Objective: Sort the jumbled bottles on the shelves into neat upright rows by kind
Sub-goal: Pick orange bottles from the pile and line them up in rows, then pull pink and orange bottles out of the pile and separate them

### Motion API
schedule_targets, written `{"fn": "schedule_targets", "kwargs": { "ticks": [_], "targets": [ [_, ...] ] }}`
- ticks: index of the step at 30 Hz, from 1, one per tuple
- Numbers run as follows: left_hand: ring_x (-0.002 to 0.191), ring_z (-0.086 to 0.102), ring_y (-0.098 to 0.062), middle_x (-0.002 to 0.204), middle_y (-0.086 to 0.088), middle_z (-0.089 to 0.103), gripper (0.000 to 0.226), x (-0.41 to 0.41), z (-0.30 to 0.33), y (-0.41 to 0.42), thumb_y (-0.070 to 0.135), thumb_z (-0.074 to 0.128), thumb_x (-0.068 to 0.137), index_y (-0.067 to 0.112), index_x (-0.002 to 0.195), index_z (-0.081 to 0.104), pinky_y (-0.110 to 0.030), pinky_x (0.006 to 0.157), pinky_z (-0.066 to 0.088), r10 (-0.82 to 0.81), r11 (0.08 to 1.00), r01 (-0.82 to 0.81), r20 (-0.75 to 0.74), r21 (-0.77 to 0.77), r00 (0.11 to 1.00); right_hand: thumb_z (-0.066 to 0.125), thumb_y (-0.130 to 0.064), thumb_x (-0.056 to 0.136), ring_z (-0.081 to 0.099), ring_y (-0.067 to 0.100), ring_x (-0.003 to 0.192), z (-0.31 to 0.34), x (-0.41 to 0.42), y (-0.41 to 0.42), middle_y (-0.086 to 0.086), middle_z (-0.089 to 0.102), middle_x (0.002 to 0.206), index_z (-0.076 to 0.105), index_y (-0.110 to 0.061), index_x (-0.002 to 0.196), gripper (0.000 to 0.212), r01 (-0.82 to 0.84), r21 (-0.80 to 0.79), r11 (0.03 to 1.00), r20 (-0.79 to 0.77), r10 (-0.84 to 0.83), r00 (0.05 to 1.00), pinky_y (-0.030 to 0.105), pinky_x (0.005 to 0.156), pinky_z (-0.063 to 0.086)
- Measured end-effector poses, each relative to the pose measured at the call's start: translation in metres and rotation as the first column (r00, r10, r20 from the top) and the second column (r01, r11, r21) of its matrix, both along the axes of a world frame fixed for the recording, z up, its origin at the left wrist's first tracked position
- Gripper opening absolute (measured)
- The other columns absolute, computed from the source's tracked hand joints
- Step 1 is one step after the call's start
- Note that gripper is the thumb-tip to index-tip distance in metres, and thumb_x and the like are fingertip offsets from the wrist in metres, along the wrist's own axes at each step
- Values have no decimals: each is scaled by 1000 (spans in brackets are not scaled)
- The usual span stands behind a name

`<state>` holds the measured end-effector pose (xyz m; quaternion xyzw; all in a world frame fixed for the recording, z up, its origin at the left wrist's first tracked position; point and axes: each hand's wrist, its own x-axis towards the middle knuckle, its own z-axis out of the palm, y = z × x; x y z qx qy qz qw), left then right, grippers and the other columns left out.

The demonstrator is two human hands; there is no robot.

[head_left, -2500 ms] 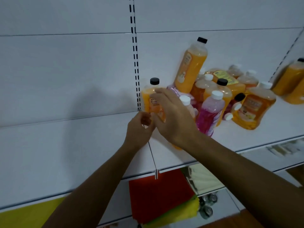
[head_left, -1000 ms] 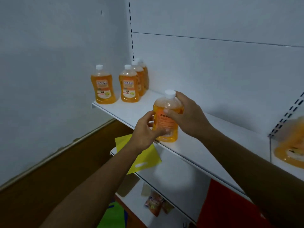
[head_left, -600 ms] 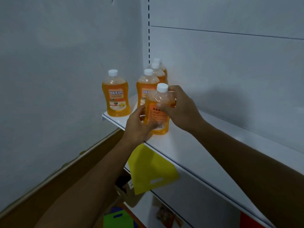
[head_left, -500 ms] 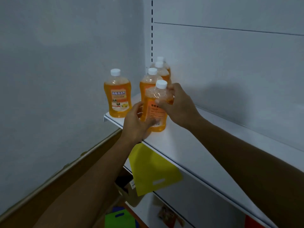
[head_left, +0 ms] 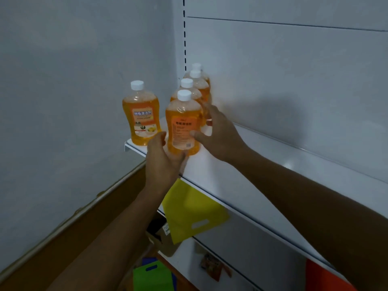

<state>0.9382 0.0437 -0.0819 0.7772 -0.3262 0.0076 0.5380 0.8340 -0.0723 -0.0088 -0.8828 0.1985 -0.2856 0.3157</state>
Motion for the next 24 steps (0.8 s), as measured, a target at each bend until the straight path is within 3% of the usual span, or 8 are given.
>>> {"fn": "schedule_targets", "kwargs": {
  "ticks": [3, 6, 11, 14, 18, 21, 24],
  "targets": [
    [102, 53, -12, 115, 2, 53, 48, -26, -7, 17, 31, 74, 82, 19, 123, 51, -32, 82, 49, 41, 999, -42, 31, 30, 999, 64, -40, 89, 47, 19, 126, -1, -33, 0, 7, 46, 140, 29, -20, 147, 70, 118, 17, 993, -59, -117, 991, 38, 102, 43],
    [105, 55, -15, 111, 3, 58, 35, -61, -7, 19, 31, 67, 88, 16, 119, 58, -31, 84, 48, -93, 995, 87, 135, 54, 986, 60, -43, 91, 45, 22, 129, -1, -78, -1, 8, 44, 144, 35, -15, 145, 65, 183, 9, 983, -125, -181, 976, 36, 105, 39],
    [128, 48, -16, 142, -1, 52, 59, -149, 1, -12, 45, 59, 91, 17, 141, 46, -31, 107, 36, -387, 907, 354, 123, 227, 914, 45, -58, 93, 33, 21, 139, -8, -191, 1, 5, 36, 152, 34, -15, 147, 70, 318, -69, 946, -270, -324, 907, 37, 113, 28],
    [137, 40, -19, 151, -1, 41, 69, -217, 3, -42, 54, 52, 90, 20, 148, 36, -35, 113, 30, -574, 781, 474, 166, 406, 802, 36, -65, 92, 26, 21, 144, -9, -276, 2, 3, 28, 157, 28, -18, 150, 75, 418, -114, 901, -347, -431, 833, 43, 116, 26],
    [140, 36, -21, 153, 0, 37, 75, -313, 2, -73, 66, 37, 88, 24, 150, 31, -42, 115, 30, -739, 637, 542, 234, 548, 632, 34, -64, 93, 22, 21, 145, -5, -376, 16, 2, 26, 158, 27, -19, 150, 73, 554, -150, 819, -330, -569, 753, 42, 117, 23],
    [140, 36, -22, 154, 0, 36, 84, -375, 0, -89, 74, 25, 80, 26, 150, 30, -47, 114, 32, -836, 523, 611, 220, 594, 502, 38, -61, 94, 31, 23, 141, 0, -438, 28, 4, 35, 153, 32, -18, 148, 70, 627, -218, 748, -286, -663, 691, 44, 113, 31],
    [140, 36, -21, 154, 1, 36, 79, -425, 2, -101, 72, 29, 84, 27, 149, 32, -45, 114, 31, -894, 435, 676, 197, 595, 402, 44, -58, 93, 43, 22, 132, 7, -492, 40, 2, 46, 145, 39, -19, 143, 63, 708, -265, 655, -230, -756, 613, 43, 105, 40]
  ]
}}
